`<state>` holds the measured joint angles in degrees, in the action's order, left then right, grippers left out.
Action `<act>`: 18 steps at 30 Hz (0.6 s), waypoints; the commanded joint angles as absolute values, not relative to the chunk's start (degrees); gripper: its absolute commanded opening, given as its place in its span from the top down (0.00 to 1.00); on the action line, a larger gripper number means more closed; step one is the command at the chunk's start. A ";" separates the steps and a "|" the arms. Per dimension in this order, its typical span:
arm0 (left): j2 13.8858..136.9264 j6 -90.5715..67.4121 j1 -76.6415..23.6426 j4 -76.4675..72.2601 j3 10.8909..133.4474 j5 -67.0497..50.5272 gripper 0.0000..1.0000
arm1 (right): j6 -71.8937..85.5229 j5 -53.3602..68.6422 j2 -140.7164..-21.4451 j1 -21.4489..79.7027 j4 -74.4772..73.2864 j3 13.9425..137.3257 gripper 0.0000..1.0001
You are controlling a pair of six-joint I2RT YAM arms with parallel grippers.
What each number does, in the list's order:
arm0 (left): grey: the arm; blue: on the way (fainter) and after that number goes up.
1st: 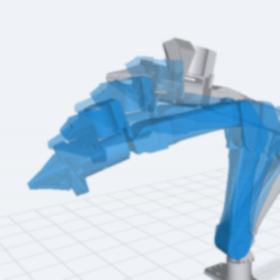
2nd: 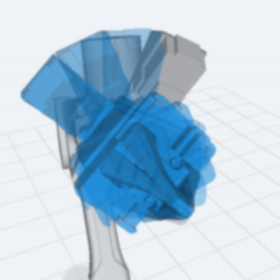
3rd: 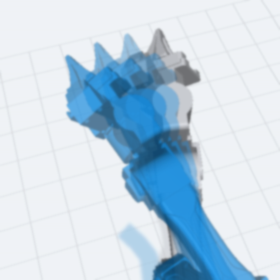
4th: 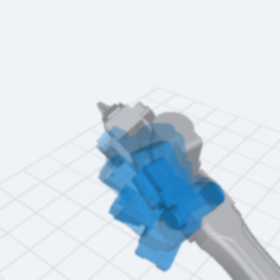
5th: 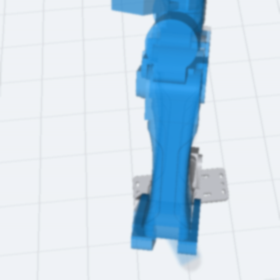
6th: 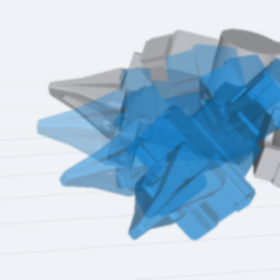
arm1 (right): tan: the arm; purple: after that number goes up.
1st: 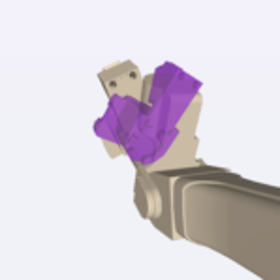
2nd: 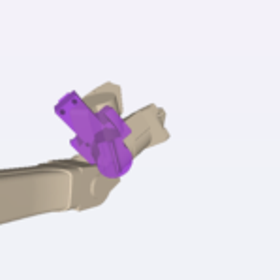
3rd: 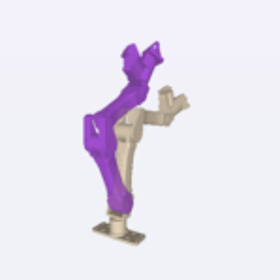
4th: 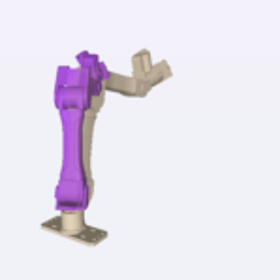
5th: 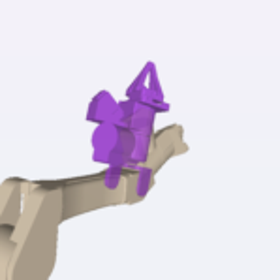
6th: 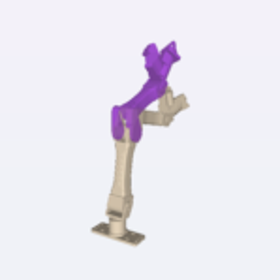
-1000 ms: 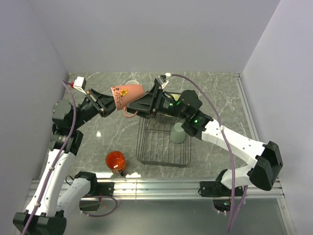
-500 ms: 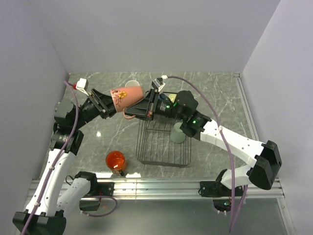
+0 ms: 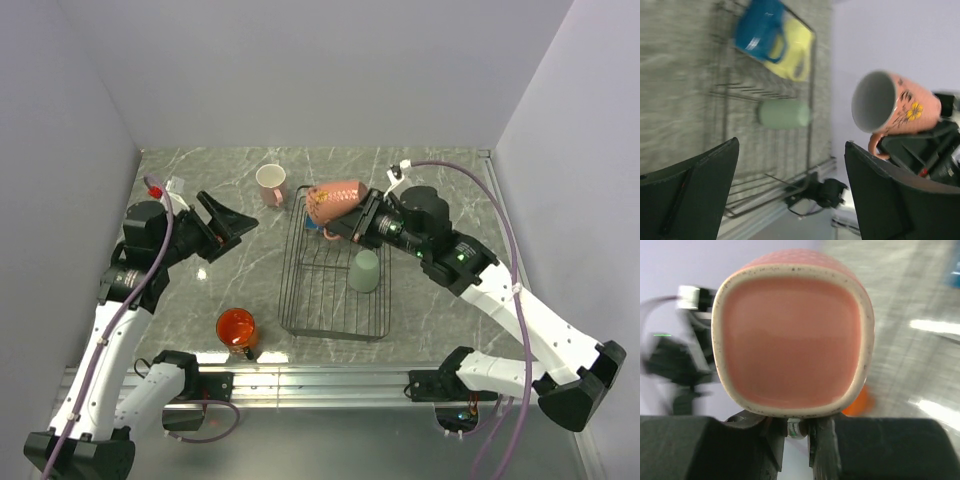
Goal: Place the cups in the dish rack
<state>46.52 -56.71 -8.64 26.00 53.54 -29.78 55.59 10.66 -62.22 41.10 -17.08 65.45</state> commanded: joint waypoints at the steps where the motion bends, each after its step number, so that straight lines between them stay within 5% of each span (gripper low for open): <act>1: 48.16 -46.95 -8.26 38.56 58.35 -19.09 0.09 | 45.88 -2.61 -62.05 43.41 -29.60 67.68 1.00; 8: 49.66 -44.12 -8.35 42.27 59.94 -14.50 0.12 | 43.95 -18.18 -70.56 51.67 -40.51 71.45 1.00; 18: 47.90 -43.86 -8.35 46.40 61.52 -13.45 0.14 | 42.54 -23.03 -84.81 55.90 -42.45 74.18 1.00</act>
